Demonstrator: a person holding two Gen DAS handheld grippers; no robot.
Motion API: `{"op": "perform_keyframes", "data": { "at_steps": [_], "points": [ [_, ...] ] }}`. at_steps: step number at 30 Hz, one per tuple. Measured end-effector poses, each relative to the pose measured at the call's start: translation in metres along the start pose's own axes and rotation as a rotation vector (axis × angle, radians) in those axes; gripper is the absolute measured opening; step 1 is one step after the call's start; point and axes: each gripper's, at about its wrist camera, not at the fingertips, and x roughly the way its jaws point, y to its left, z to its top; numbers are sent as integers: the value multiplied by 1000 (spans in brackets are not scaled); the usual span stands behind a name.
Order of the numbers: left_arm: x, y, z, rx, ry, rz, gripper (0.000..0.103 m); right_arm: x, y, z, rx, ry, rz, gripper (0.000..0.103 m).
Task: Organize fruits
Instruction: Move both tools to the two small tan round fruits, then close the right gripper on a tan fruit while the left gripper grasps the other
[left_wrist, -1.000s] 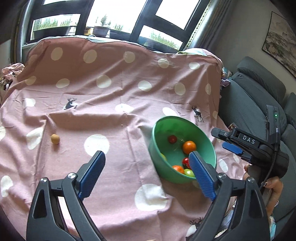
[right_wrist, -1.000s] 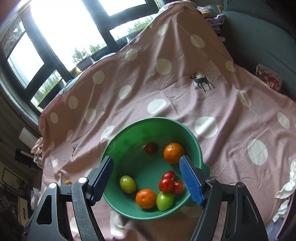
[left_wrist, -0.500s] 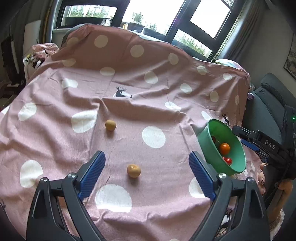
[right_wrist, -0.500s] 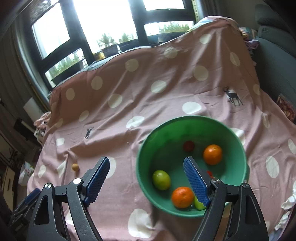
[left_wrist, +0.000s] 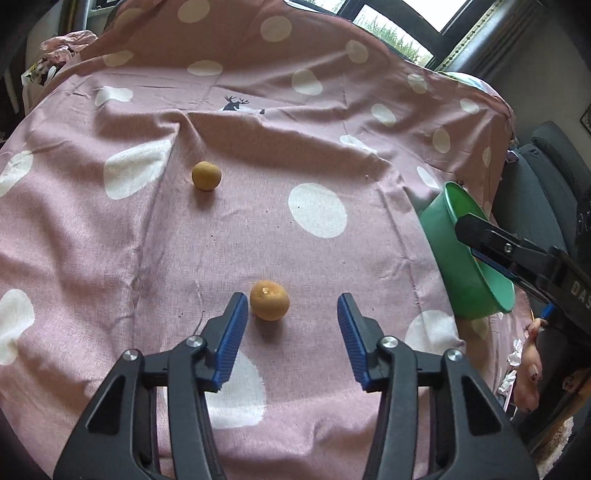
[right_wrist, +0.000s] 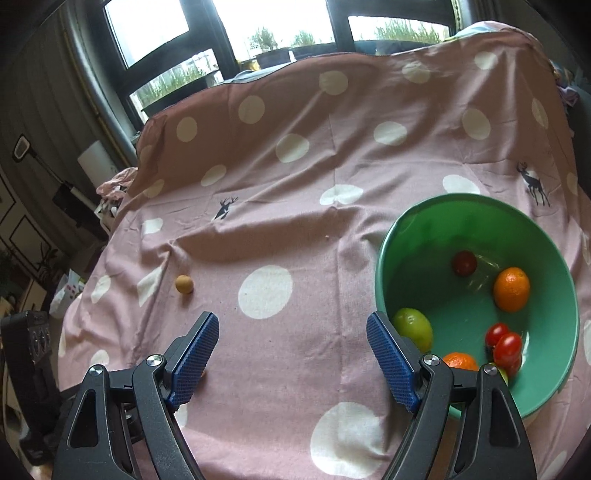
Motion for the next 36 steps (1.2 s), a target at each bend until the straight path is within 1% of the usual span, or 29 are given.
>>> {"op": "perform_keyframes", "data": {
  "at_steps": [3, 4, 6, 7, 10, 12, 15, 20, 22, 24, 26, 28, 31, 33, 35, 36],
  "points": [
    [7, 4, 1, -22, 16, -9, 42, 3, 2, -2, 0, 12, 26, 82],
    [10, 4, 0, -21, 23, -2, 41, 3, 3, -2, -1, 13, 28, 82],
    [15, 3, 0, -14, 35, 19, 36, 4, 4, -2, -4, 12, 24, 82],
    [17, 4, 0, -12, 37, 24, 36, 5, 5, -2, -7, 12, 21, 82],
    [21, 4, 2, -17, 23, 38, 32, 6, 7, -3, -10, 13, 23, 82],
    [25, 5, 2, -25, 36, 44, 26, 6, 7, -3, -11, 14, 23, 82],
    [27, 7, 0, -37, 42, 33, 26, 7, 7, -3, -14, 14, 18, 82],
    [25, 7, -1, -56, 36, 37, 26, 9, 8, -4, -9, 19, 18, 82],
    [13, 12, 1, -82, 10, 11, 26, 11, 9, -4, -6, 23, 23, 82],
    [-5, 16, 6, -102, -43, -17, 26, 15, 13, -3, -9, 36, 37, 82],
    [-24, 22, 10, -108, -107, -6, 26, 21, 19, 1, -7, 56, 68, 82],
    [-38, 31, 12, -121, -150, 23, 26, 32, 29, 6, -11, 81, 102, 82],
    [-51, 47, 15, -164, -182, 59, 26, 58, 48, 18, -19, 140, 145, 73],
    [-58, 58, 17, -196, -200, 71, 26, 79, 58, 26, 12, 188, 169, 65],
    [-64, 65, 18, -215, -215, 87, 26, 102, 69, 33, 37, 236, 209, 54],
    [-66, 68, 18, -218, -224, 100, 26, 114, 76, 36, 45, 262, 221, 51]
  ]
}}
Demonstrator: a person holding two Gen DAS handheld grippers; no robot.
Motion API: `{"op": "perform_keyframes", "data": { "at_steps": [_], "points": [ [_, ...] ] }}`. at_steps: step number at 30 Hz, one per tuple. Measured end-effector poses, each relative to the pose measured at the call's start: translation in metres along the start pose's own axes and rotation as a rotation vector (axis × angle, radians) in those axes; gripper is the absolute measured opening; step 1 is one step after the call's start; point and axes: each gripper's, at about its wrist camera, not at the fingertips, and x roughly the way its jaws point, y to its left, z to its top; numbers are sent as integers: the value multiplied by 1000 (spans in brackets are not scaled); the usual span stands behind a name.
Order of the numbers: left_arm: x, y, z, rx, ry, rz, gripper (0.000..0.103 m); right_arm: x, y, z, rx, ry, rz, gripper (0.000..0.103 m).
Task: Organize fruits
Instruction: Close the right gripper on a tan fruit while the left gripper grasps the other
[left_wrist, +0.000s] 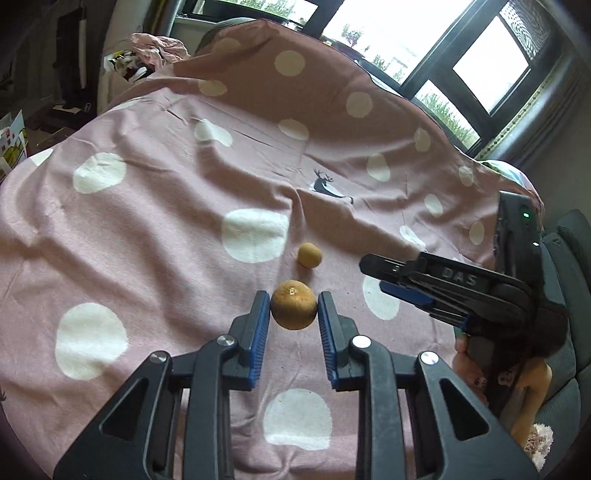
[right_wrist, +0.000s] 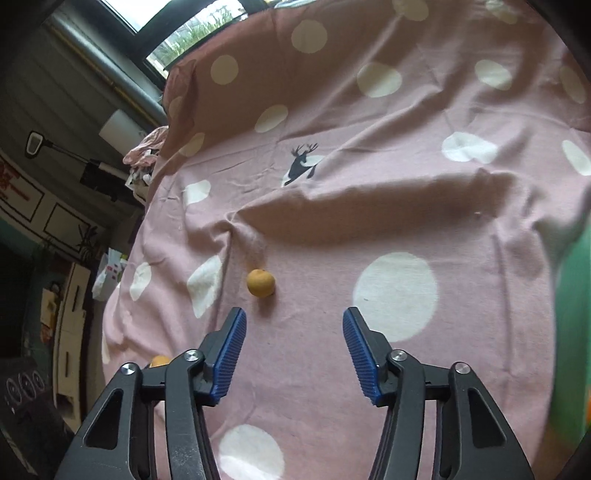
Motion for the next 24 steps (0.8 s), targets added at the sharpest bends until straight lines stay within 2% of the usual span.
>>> {"op": "perform_keyframes", "data": {
  "at_steps": [3, 10, 14, 18, 24],
  "points": [
    [-5, 6, 3, -5, -19, 27, 26, 29, 13, 8, 5, 54, -14, 44],
    [-9, 12, 5, -19, -20, 11, 26, 56, 32, 13, -32, 48, -65, 44],
    [-9, 9, 5, -10, -20, 15, 26, 67, 31, 15, -29, 63, -98, 38],
    [-8, 6, 4, 3, -18, 16, 26, 71, 28, 14, -14, 73, -50, 28],
    [-6, 0, 2, 16, -5, 9, 26, 53, 24, 6, -24, 40, -81, 28]
  ]
}}
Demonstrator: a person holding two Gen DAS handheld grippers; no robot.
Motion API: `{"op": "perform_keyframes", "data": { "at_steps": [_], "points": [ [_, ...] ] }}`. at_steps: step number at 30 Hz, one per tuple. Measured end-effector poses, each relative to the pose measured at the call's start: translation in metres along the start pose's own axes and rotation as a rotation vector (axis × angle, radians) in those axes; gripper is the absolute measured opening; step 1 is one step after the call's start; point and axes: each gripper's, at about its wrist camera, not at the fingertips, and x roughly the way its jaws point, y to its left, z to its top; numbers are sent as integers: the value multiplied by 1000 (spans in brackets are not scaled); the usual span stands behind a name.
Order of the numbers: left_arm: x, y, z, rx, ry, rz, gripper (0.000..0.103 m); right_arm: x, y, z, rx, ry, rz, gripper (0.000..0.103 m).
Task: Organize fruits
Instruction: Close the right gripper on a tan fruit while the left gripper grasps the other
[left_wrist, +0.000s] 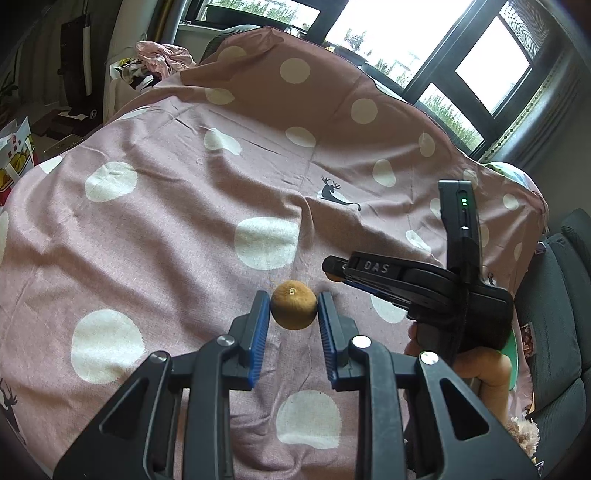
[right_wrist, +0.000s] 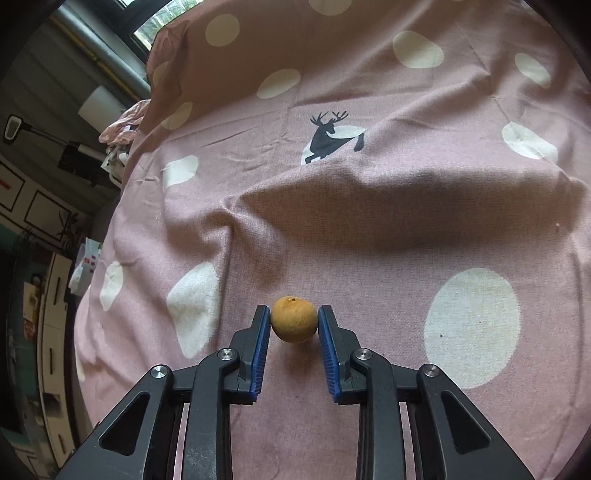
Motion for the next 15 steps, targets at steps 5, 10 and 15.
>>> {"op": "perform_keyframes", "data": {
  "at_steps": [5, 10, 15],
  "points": [
    [8, -14, -7, 50, 29, 10, 26, -32, -24, -28, 8, -20, -20, 28],
    [18, -36, -20, 117, 64, -14, 26, -61, -56, -64, 27, -3, -88, 28],
    [34, -58, -37, 190, 123, -18, 26, -87, -75, -90, 42, -25, -110, 28]
  ]
}}
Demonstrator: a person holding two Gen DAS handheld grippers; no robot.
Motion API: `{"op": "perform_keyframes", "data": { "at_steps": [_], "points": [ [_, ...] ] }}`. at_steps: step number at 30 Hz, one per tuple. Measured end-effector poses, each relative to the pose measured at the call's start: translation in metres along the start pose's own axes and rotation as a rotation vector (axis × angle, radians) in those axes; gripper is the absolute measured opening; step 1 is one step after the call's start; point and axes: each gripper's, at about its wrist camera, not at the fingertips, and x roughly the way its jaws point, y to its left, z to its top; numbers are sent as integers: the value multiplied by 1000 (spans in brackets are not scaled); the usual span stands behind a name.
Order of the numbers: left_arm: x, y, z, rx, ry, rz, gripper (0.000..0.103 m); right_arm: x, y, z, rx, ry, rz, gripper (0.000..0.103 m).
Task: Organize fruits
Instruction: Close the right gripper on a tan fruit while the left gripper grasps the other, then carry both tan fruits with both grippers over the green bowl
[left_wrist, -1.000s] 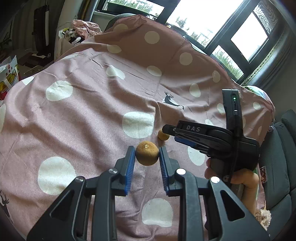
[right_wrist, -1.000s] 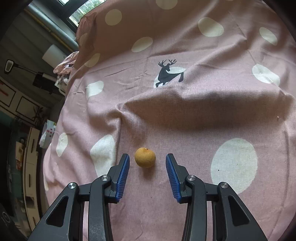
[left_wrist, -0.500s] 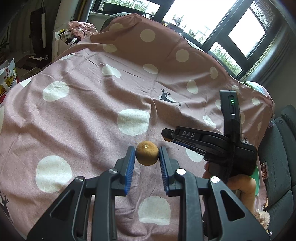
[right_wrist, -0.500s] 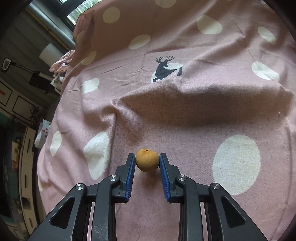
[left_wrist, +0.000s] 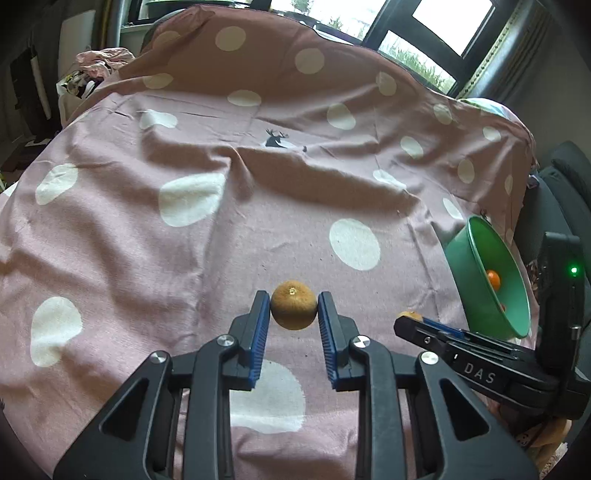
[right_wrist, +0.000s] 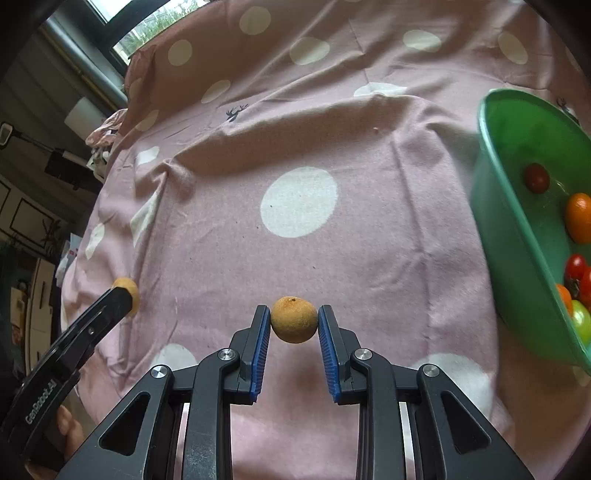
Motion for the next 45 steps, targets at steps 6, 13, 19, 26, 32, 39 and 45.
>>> {"op": "perform_keyframes", "data": {
  "at_steps": [6, 13, 19, 26, 32, 39, 45],
  "points": [
    [21, -18, -11, 60, 70, 9, 26, -6, -9, -5, -9, -41, -36, 28],
    [33, -27, -19, 108, 104, 42, 26, 4, -13, -8, -6, 3, -43, 28],
    [43, -27, -22, 106, 134, 54, 26, 9, -9, -10, -23, 6, -65, 28],
    [43, -25, -21, 94, 133, 46, 26, 14, -3, -12, -59, 4, -88, 28],
    [43, -26, -22, 96, 127, 47, 27, 14, 2, -13, -95, -15, -124, 28],
    [41, -23, -20, 78, 124, 52, 27, 10, -1, -12, -83, -24, -137, 28],
    [26, -32, -17, 94, 70, 32, 27, -13, -5, -10, -71, -96, -134, 28]
  ]
}}
